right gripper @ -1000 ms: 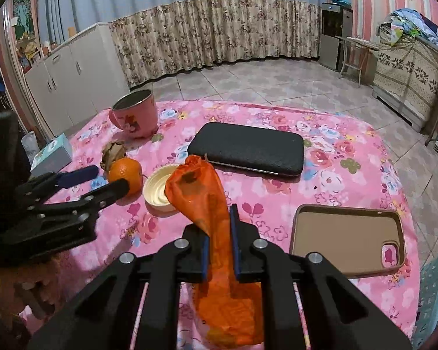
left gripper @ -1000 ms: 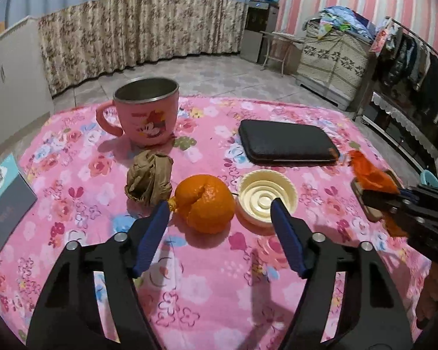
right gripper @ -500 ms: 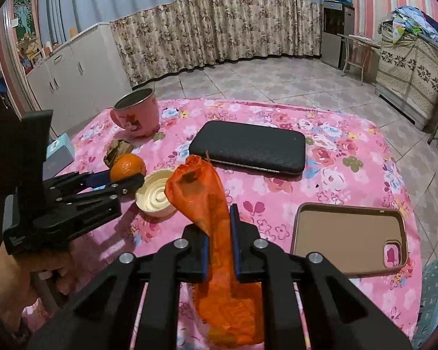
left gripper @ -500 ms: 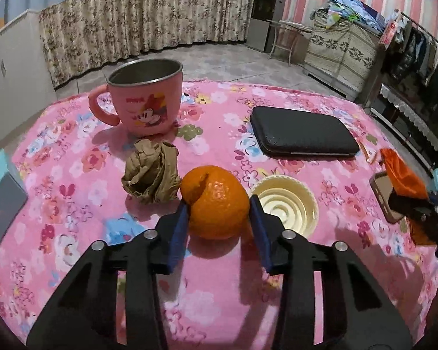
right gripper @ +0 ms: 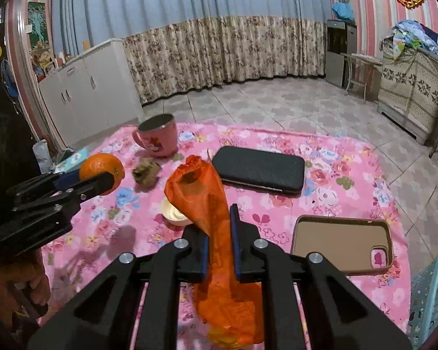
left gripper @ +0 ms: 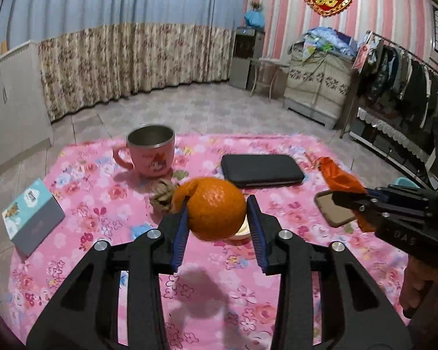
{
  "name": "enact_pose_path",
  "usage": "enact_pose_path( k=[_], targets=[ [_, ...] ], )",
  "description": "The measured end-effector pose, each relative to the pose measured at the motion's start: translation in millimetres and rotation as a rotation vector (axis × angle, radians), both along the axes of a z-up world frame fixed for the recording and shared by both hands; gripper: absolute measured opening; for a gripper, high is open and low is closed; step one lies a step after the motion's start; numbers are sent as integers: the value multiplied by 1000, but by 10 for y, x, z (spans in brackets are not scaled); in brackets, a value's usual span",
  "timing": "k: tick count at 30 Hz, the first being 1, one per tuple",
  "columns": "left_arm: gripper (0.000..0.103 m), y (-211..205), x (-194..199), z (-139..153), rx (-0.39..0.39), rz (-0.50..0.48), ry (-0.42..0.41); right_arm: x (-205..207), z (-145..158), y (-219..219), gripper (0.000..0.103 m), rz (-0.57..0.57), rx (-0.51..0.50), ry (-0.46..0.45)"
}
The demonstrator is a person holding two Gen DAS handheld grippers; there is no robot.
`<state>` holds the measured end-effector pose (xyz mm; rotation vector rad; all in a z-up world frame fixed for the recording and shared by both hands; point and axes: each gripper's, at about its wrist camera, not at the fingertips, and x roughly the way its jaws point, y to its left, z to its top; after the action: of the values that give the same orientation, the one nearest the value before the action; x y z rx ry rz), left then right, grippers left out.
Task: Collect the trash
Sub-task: 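Carry orange and mesh bag over the blue basket and open both tools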
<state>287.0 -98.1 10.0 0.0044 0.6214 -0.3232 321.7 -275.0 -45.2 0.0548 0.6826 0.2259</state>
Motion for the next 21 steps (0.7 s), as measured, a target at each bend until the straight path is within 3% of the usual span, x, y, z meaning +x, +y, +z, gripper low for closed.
enact_pose_path(
  k=[21],
  targets=[
    [31,-26,-56,37,-21,-25,1,-131,118,-34,12,-1,6,-27]
  ],
)
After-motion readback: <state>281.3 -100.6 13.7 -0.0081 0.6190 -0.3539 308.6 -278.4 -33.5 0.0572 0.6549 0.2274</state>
